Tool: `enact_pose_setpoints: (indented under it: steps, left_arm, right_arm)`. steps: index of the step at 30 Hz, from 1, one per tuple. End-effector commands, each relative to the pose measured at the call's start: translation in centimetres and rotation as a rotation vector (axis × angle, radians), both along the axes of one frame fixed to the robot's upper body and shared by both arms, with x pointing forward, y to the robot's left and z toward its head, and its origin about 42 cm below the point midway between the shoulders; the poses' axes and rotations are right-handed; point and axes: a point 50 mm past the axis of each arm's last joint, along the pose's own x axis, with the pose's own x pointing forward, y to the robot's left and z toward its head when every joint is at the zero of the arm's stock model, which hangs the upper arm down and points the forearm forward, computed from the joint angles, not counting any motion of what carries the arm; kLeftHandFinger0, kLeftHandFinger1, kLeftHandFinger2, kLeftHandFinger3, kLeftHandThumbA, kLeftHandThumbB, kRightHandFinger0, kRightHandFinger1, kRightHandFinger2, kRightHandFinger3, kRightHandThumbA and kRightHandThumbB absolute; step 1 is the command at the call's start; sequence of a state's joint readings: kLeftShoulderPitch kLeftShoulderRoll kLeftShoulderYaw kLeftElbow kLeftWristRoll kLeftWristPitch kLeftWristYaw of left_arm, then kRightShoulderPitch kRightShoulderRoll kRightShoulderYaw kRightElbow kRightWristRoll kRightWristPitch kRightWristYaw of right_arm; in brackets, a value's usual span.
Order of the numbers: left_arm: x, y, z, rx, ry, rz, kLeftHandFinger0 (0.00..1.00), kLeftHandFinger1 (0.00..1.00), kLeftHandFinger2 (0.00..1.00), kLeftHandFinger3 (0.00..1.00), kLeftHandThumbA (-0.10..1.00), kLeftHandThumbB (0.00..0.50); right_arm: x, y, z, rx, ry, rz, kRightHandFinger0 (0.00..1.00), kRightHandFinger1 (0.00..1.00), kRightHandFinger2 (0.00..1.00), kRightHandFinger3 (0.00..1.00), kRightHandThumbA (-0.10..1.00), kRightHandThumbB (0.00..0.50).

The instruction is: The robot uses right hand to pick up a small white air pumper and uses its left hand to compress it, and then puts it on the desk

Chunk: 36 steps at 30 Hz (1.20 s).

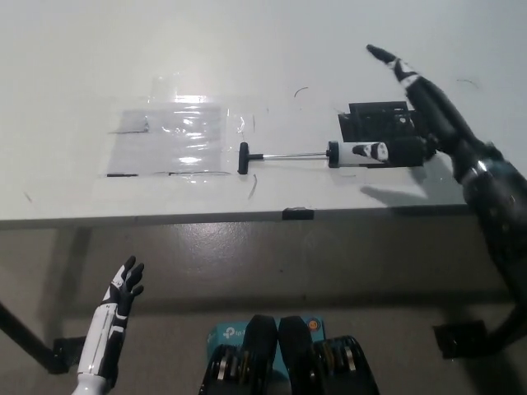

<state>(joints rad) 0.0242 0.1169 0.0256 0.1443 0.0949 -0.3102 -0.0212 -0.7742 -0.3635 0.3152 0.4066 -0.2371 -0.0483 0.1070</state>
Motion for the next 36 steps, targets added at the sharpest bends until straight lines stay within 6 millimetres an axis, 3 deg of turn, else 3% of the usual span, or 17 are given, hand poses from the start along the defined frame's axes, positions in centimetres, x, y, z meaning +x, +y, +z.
enact_pose_setpoints:
  steps: [1, 9, 16, 28, 36]
  left_arm:
    - [0.4, 0.6, 1.5, 0.006, -0.085, -0.001, 1.00, 1.00, 1.00, 1.00, 1.00, 0.057]
    - [0.1, 0.7, 1.4, 0.006, -0.090, 0.009, 1.00, 1.00, 1.00, 1.00, 1.00, 0.032]
    - [0.3, 0.6, 1.6, 0.007, -0.089, 0.018, 1.00, 1.00, 1.00, 1.00, 1.00, 0.041]
    - [0.4, 0.7, 1.8, 0.011, -0.089, 0.017, 1.00, 1.00, 1.00, 1.00, 1.00, 0.019]
    - [0.4, 0.8, 1.7, 0.012, -0.088, 0.014, 1.00, 1.00, 1.00, 1.00, 1.00, 0.018]
  right_arm:
    - [4.7, 0.9, 5.1, -0.232, 0.165, 0.010, 1.00, 1.00, 1.00, 1.00, 0.96, 0.364]
    - [6.7, 1.8, 4.8, -0.342, 0.230, -0.010, 1.00, 1.00, 1.00, 1.00, 0.98, 0.383]
    - [7.8, 1.8, 5.1, -0.422, 0.263, -0.052, 1.00, 1.00, 1.00, 1.00, 1.00, 0.452]
    - [8.3, 1.8, 4.2, -0.443, 0.300, -0.052, 1.00, 1.00, 1.00, 1.00, 1.00, 0.471]
    - [8.4, 2.6, 4.5, -0.462, 0.306, -0.054, 1.00, 1.00, 1.00, 1.00, 1.00, 0.441]
